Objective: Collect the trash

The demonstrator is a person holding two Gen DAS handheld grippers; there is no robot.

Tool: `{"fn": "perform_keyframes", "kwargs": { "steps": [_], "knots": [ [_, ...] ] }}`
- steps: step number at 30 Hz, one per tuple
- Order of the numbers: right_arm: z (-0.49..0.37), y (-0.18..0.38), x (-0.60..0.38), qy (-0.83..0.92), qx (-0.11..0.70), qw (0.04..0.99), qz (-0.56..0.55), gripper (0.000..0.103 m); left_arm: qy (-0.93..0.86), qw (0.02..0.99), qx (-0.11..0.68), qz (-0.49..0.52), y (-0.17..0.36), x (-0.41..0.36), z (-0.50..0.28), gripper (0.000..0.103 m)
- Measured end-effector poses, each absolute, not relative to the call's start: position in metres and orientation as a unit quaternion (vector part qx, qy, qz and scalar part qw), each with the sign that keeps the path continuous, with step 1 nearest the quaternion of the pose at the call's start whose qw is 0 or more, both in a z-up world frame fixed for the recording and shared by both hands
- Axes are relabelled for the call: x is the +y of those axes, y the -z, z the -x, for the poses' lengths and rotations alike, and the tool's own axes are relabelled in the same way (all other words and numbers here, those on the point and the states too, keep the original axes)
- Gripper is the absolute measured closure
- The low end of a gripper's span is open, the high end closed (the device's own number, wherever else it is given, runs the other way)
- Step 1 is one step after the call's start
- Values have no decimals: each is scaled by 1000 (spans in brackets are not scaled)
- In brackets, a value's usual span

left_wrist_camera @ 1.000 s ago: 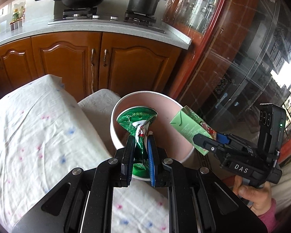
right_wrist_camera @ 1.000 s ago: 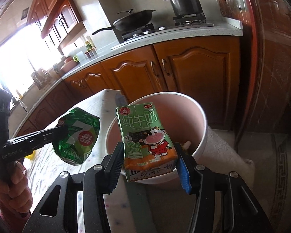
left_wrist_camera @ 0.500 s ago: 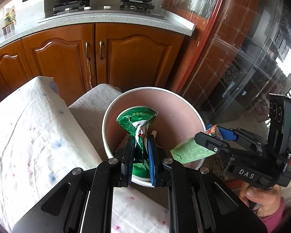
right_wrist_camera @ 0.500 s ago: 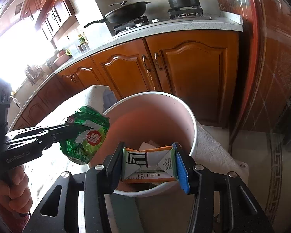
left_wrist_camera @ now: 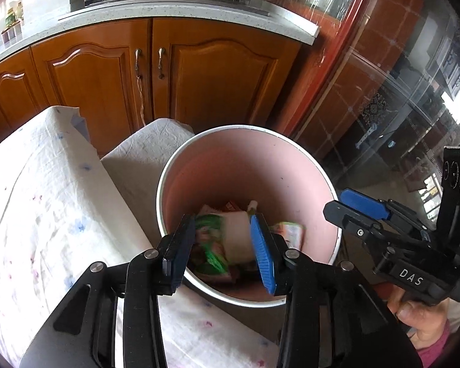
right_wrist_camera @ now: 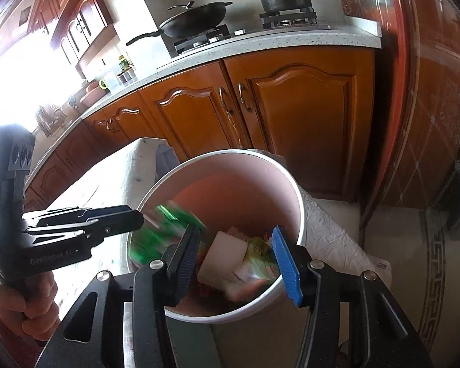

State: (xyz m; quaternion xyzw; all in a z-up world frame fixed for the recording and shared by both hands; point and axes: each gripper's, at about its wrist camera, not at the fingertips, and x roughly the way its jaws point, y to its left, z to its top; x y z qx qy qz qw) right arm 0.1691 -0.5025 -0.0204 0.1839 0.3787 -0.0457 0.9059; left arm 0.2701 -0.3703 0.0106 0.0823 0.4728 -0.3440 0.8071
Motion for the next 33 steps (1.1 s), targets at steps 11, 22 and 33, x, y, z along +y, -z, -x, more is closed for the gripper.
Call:
{"fn": "perform_keyframes", "kwargs": {
  "steps": [11, 22, 33],
  "knots": [
    [-159, 20, -502, 44, 368, 907, -203, 45, 331, 821, 459, -76, -19, -349, -258, 58],
    [-138, 13, -476, 25, 330, 917, -224, 24, 292, 845, 446, -43, -21, -296, -238, 40],
    [-111, 12, -443, 29, 300, 924, -236, 15, 267, 858, 440, 3, -14, -240, -205, 29]
  ]
}}
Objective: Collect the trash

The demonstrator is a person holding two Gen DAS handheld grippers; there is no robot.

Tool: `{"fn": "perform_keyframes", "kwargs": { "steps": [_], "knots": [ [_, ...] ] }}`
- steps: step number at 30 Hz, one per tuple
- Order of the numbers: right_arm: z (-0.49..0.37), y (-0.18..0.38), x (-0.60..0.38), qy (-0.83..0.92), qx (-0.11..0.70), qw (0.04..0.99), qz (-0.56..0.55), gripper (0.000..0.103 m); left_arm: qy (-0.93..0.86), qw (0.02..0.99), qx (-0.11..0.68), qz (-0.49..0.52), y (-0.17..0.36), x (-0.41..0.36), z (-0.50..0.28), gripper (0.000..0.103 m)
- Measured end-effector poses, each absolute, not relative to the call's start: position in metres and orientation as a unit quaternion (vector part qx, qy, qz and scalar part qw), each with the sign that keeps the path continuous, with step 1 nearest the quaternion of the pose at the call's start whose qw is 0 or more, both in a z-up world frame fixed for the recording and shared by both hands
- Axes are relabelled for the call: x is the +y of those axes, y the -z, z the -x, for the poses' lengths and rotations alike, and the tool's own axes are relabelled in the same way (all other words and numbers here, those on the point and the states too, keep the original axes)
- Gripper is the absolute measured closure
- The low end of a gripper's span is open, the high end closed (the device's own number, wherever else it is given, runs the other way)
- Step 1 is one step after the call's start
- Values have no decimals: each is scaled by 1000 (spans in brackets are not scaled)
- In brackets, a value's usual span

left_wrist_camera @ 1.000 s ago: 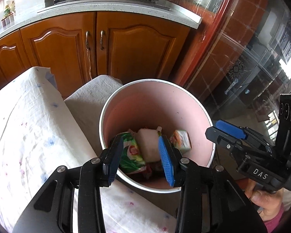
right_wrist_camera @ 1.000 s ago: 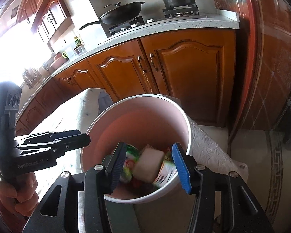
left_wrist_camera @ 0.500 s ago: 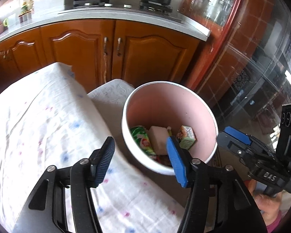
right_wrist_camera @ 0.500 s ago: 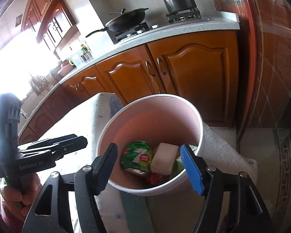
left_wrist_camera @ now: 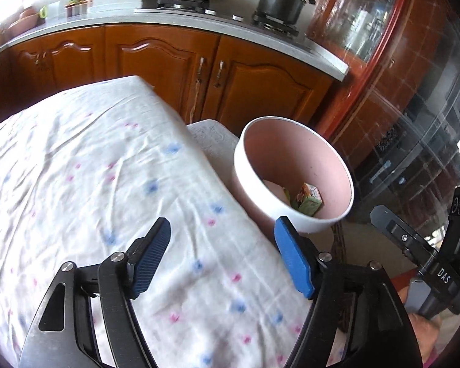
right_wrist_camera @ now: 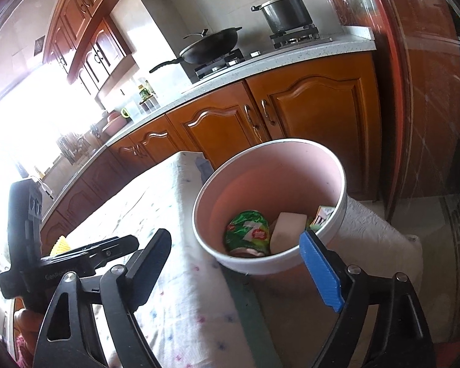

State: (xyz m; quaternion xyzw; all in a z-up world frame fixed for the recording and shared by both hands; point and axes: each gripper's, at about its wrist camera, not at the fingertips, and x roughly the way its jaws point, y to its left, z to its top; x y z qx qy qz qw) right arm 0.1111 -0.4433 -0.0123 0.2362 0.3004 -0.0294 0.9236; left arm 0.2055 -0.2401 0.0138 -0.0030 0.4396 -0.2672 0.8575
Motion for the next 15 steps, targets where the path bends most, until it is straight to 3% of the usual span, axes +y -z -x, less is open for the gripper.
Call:
{"fn": "perform_keyframes", "kwargs": {
  "steps": [15],
  "knots": [
    [-61, 10, -393, 49, 225, 948, -217, 6, 222, 903, 366, 35, -22, -177, -135, 17]
  ]
}}
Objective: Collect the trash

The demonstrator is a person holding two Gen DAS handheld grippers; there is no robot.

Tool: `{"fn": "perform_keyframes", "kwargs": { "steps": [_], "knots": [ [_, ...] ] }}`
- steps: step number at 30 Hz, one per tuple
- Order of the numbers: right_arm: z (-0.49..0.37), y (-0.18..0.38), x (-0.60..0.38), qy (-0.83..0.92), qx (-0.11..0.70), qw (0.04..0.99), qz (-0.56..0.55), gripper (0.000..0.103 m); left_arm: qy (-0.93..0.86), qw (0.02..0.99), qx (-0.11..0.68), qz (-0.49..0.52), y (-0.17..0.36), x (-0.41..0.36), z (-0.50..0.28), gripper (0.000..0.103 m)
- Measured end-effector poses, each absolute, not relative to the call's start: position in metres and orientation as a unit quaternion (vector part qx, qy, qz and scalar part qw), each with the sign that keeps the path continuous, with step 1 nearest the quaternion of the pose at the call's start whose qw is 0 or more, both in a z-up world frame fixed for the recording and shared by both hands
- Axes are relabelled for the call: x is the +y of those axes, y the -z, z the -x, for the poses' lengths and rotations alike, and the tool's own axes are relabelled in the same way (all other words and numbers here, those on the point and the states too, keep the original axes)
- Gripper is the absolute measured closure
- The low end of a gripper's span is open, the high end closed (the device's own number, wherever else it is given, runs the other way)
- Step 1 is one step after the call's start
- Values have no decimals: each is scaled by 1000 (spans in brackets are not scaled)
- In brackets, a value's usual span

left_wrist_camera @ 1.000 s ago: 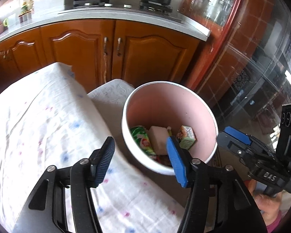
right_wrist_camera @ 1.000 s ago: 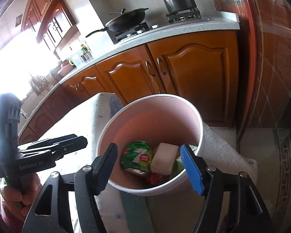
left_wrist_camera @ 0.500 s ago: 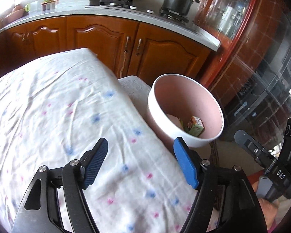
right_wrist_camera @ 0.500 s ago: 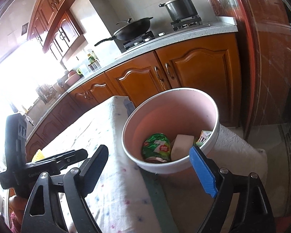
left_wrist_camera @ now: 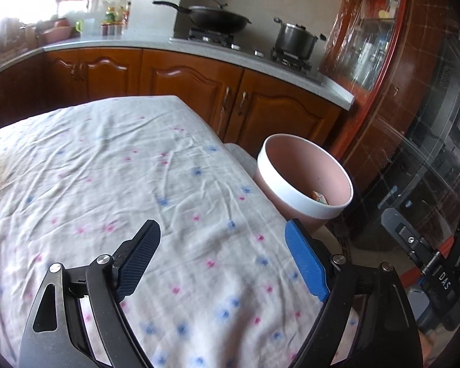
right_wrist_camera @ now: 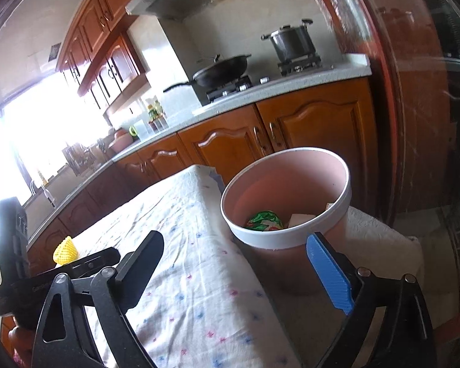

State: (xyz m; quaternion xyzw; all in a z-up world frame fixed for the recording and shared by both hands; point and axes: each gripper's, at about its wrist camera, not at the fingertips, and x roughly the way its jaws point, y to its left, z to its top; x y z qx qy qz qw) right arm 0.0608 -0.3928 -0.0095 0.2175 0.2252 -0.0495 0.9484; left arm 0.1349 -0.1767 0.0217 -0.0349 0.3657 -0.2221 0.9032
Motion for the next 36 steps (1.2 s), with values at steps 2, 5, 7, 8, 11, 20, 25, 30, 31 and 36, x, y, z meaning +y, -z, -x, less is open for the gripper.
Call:
{"fn": "perform_keyframes", "kwargs": {
  "steps": [2, 5, 7, 8, 11, 20, 25, 30, 31, 36],
  "knots": [
    [-49, 9, -387, 55, 203, 953, -217, 5, 218, 908, 356, 36, -22, -172, -126, 16],
    [-35, 8, -377, 65, 178, 959, -210, 1, 207, 917, 341, 29, -24, -165, -113, 13],
    [-29, 8, -370, 68, 168, 963, -200, 1, 206, 922, 326, 26, -25, -161, -102, 11],
    [-27, 8, -367, 67, 167, 964, -195, 1, 205, 925, 320, 26, -25, -159, -99, 10],
    [-24, 10, -359, 65, 168, 967, -182, 1, 198, 934, 295, 24, -26, -153, -82, 2],
    [-5, 14, -331, 62, 142, 979, -135, 1, 140, 960, 241, -6, -23, -137, -42, 0],
    [5, 6, -309, 53, 111, 989, -86, 0, 123, 966, 229, -1, -21, -126, -28, 0],
    [6, 8, -294, 43, 104, 992, -61, 0, 101, 968, 228, -7, -15, -120, -22, 0],
    [5, 9, -292, 40, 106, 992, -60, 0, 98, 969, 228, -5, -14, -118, -21, 0],
    [5, 15, -288, 35, 114, 991, -63, 0, 83, 970, 229, -6, -9, -112, -17, 0]
  ]
}}
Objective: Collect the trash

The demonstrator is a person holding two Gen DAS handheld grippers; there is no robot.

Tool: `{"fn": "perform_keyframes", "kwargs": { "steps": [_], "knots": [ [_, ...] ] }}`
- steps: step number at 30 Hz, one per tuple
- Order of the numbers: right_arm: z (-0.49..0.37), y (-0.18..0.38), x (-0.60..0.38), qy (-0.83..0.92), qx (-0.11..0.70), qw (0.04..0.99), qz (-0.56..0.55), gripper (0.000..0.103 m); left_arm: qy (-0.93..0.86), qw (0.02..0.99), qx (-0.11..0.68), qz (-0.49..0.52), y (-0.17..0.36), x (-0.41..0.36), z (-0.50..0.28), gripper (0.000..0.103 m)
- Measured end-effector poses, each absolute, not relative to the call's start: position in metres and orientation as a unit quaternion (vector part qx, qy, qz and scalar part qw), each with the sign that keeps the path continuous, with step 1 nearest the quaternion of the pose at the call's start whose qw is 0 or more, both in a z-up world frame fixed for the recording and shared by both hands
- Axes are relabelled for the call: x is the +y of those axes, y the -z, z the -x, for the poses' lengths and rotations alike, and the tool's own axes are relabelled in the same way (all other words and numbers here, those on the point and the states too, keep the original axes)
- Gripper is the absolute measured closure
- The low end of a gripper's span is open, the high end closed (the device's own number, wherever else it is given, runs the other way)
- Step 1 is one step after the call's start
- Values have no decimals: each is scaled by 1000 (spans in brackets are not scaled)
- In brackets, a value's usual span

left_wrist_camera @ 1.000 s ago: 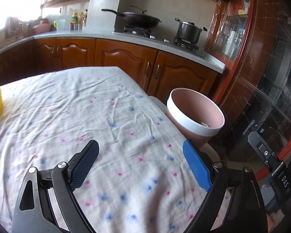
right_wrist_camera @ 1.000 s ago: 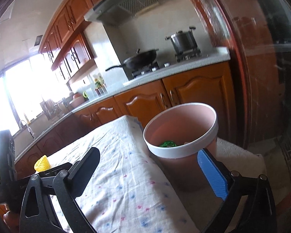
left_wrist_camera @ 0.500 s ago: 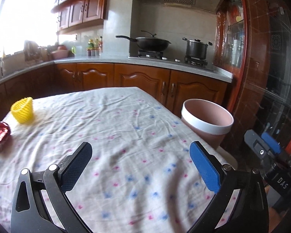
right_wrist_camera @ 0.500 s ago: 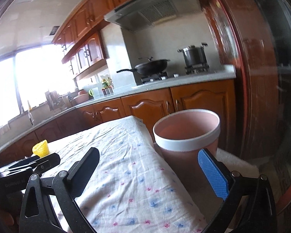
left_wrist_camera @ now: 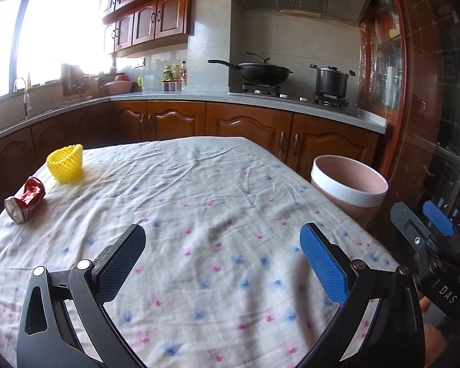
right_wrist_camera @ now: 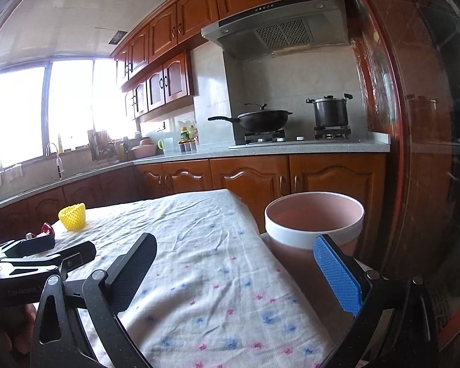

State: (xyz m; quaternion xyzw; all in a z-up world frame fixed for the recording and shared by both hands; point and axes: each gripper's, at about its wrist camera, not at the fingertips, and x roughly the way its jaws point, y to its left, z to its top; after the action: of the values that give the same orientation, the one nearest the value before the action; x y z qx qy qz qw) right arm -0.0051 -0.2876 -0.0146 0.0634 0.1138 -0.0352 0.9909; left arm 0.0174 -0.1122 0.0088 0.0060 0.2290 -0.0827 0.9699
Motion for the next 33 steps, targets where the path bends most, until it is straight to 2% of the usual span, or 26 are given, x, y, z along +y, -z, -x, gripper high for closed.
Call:
{"fn": "perform_keyframes", "kwargs": {
  "steps": [33],
  "knots": [
    [-3, 26, -284, 24, 145, 986, -76, 0, 77, 971, 224, -25, -7, -114, -12, 0]
  ]
}}
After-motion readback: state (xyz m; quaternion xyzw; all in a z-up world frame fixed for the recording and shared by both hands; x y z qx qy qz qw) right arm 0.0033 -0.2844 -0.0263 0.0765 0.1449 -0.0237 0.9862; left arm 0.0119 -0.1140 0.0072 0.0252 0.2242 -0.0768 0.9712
